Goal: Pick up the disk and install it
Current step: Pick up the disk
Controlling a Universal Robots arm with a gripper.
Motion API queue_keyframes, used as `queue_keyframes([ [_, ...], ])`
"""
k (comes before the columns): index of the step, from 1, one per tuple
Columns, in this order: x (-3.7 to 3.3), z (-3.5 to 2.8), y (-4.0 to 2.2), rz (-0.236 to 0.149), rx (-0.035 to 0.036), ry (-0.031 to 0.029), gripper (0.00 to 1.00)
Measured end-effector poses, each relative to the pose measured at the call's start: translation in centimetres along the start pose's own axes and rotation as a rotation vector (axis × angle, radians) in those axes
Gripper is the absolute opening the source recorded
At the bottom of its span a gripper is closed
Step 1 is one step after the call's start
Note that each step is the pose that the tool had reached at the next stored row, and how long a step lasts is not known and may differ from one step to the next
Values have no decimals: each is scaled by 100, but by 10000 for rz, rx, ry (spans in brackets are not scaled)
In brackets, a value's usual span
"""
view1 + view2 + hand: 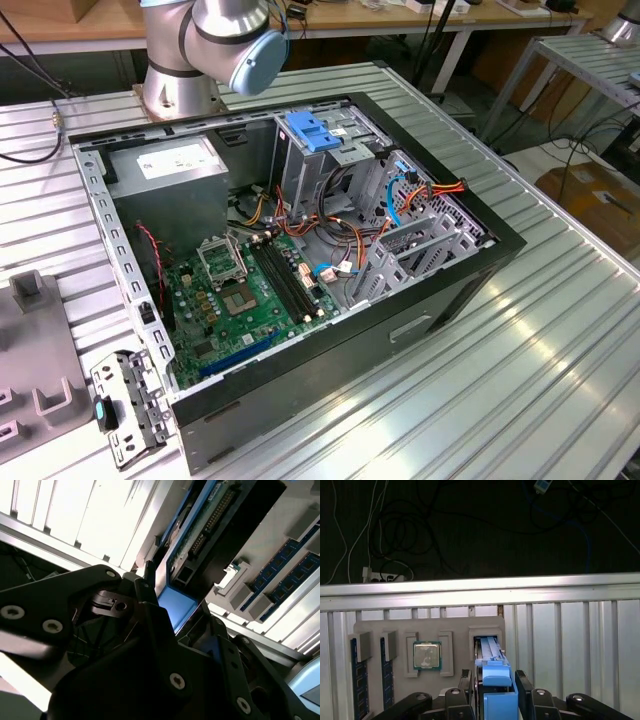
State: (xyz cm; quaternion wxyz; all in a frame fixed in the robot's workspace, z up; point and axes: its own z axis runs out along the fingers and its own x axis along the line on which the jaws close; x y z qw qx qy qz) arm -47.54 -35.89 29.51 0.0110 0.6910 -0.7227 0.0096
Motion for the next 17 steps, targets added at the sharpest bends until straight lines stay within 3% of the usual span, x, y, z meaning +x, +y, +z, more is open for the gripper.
queue_keyframes([
  [7,0,2,0,0,1,-1,46],
  [8,0,2,0,0,0,0,38],
  [9,0,2,0,0,0,0,37],
  [17,0,4,0,0,-1,0,37],
])
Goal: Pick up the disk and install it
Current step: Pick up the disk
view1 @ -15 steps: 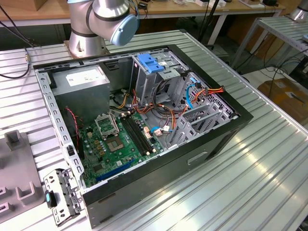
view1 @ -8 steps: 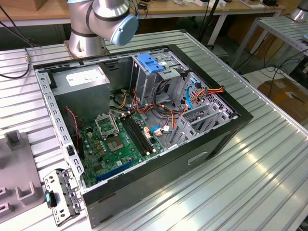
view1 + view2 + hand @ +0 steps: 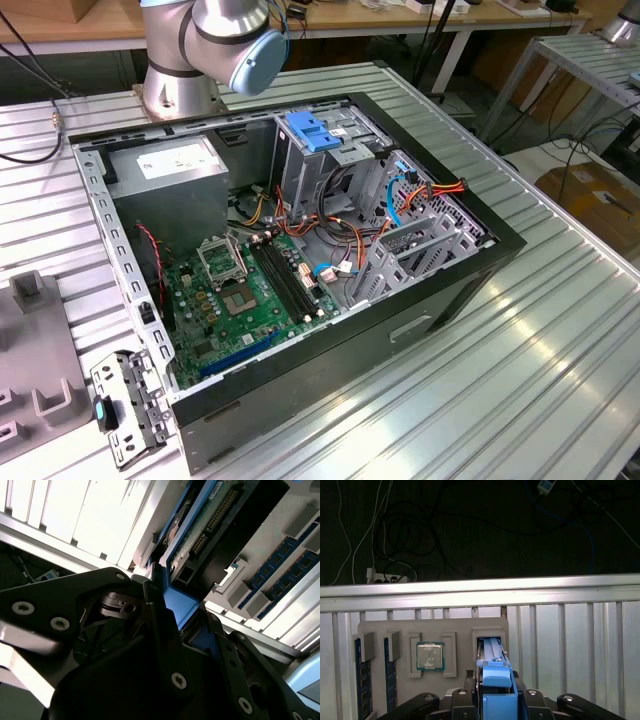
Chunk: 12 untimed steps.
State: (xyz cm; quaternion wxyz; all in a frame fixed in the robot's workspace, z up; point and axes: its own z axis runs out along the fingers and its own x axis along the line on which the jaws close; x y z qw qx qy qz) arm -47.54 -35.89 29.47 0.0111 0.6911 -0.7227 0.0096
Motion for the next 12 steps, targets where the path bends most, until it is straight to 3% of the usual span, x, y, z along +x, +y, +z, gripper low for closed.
queue_keyframes([
  [12,0,3,0,1,0,0,37],
])
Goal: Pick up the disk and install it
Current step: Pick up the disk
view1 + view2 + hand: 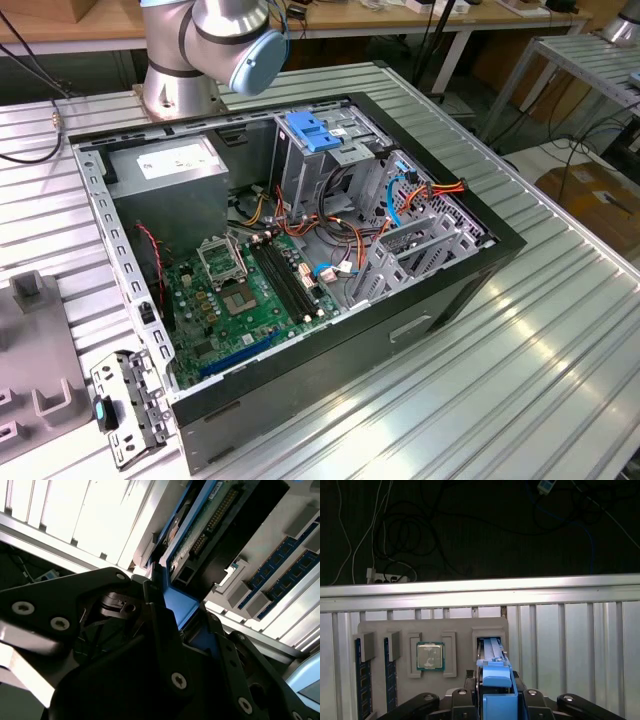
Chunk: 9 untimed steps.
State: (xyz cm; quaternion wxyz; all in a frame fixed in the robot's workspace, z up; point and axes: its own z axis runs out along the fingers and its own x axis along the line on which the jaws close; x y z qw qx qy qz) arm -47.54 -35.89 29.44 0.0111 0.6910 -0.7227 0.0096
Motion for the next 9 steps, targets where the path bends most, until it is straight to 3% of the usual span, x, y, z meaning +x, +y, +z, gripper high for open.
queue_keyframes([
  [9,0,3,0,0,0,0,37],
])
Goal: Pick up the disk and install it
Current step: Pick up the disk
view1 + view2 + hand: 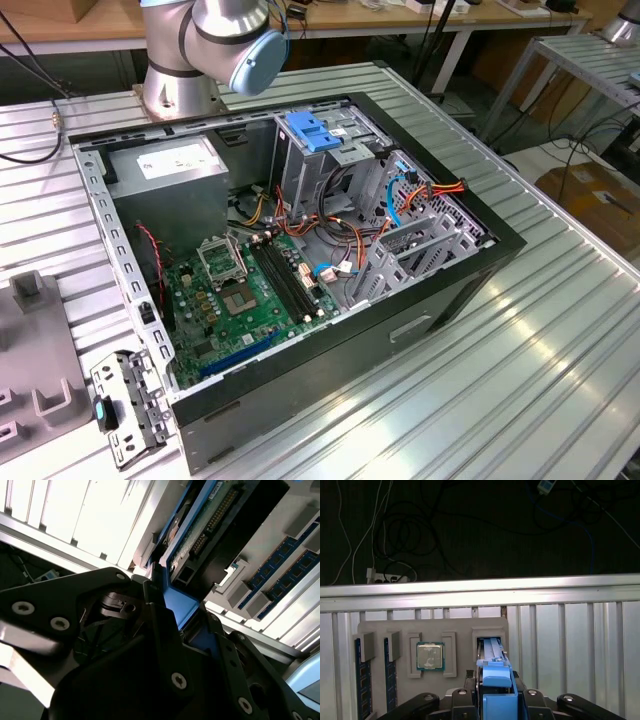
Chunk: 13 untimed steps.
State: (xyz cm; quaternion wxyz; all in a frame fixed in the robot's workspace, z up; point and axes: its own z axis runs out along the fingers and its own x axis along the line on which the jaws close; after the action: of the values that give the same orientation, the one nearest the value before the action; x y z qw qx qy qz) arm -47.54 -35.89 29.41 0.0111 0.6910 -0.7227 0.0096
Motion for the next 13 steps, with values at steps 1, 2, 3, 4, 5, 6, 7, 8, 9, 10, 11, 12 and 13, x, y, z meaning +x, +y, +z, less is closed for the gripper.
queue_keyframes([
  [1,0,0,0,0,0,0,37],
  [2,0,1,0,0,0,0,37],
  [3,0,1,0,0,0,0,37],
  [4,0,1,0,0,0,0,37],
  [5,0,1,0,0,0,0,37],
  [6,0,1,0,0,0,0,37],
  [7,0,2,0,0,0,0,37],
  [8,0,2,0,0,0,0,37],
  [9,0,2,0,0,1,0,37],
  [10,0,5,0,0,0,0,37],
  [11,0,7,0,0,0,0,37],
  [12,0,7,0,0,1,0,37],
  [13,0,7,0,0,0,0,37],
])
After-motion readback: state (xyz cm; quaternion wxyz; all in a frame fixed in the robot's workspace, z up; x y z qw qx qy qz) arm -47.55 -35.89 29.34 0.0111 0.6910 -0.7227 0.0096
